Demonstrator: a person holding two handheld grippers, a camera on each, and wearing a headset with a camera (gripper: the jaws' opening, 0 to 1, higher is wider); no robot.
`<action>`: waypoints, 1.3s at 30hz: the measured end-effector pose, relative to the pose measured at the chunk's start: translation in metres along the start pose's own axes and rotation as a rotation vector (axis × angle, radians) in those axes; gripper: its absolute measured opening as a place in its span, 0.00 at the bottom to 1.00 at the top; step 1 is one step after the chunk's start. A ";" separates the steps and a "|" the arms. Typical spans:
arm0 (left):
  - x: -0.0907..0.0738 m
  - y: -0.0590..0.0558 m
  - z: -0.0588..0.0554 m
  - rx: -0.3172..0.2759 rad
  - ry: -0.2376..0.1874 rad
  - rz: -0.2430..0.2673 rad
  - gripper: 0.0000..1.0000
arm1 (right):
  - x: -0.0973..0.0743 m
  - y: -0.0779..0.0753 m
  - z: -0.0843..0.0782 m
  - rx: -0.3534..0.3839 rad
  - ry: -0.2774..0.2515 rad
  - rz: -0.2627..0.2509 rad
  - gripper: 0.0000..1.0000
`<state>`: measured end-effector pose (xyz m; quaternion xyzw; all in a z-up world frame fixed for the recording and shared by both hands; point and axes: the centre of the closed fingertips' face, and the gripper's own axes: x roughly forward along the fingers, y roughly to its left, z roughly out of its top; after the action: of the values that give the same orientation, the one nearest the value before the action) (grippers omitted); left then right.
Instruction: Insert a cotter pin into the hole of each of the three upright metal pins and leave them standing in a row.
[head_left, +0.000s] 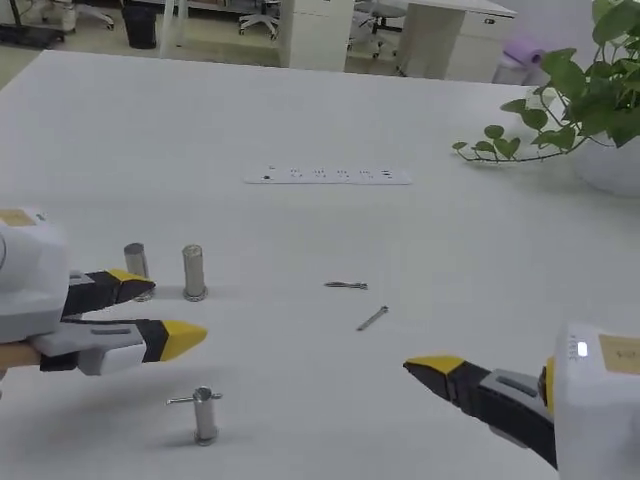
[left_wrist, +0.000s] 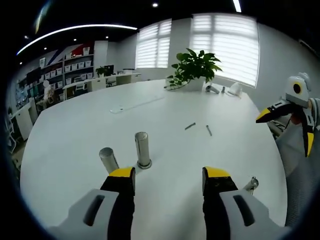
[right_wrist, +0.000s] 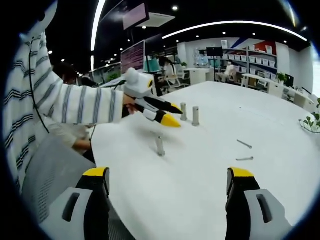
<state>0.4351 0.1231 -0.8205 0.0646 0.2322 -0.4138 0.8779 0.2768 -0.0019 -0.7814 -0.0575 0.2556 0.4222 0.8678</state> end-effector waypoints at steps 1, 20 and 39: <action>0.002 0.001 0.002 0.001 0.001 -0.002 0.54 | -0.001 -0.001 0.000 0.009 -0.001 -0.007 0.99; 0.042 0.022 0.021 -0.025 -0.007 0.017 0.43 | -0.013 -0.012 0.001 0.038 -0.008 -0.085 0.99; 0.046 0.024 0.018 -0.024 0.015 0.098 0.19 | -0.020 -0.015 -0.005 0.056 -0.010 -0.099 0.97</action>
<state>0.4846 0.1008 -0.8280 0.0686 0.2401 -0.3673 0.8960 0.2761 -0.0273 -0.7771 -0.0439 0.2600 0.3718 0.8901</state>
